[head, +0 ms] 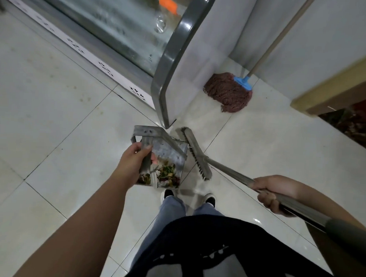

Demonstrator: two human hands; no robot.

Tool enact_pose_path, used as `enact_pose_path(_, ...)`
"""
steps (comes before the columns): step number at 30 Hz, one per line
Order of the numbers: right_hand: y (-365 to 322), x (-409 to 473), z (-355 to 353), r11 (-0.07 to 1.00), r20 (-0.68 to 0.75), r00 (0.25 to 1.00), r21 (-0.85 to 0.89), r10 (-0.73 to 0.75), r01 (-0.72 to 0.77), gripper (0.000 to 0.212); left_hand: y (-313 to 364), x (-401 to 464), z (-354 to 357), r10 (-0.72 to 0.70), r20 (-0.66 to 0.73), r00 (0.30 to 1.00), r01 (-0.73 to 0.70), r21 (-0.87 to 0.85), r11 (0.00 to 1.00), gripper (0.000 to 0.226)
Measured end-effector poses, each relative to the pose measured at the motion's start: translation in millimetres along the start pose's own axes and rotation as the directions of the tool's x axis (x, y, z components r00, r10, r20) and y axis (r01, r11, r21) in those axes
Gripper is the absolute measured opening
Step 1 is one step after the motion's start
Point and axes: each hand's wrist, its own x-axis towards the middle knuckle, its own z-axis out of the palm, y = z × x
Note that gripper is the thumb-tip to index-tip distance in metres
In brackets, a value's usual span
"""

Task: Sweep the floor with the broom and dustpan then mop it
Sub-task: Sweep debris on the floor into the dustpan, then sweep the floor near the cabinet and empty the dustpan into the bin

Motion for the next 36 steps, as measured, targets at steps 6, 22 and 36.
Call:
enact_pose_path(6, -6, -5, -10, 1.0, -0.007, 1.0, -0.001, -0.015, 0.015, 0.026, -10, 6, 17, -0.13, -0.169, 0.977, 0.166, 0.223, 0.961, 0.052)
enact_pose_path(22, 1, 5, -33, 0.996, 0.001, 0.999, 0.069, -0.054, 0.054, 0.028, 41, -31, 1, -0.098, 0.035, 0.995, 0.09, 0.198, 0.976, 0.049)
enact_pose_path(36, 20, 33, -23, 0.996, 0.092, 0.992, -0.002, -0.091, 0.091, 0.021, 70, 23, 57, -0.188, 0.071, 0.98, 0.128, 0.501, 0.856, 0.052)
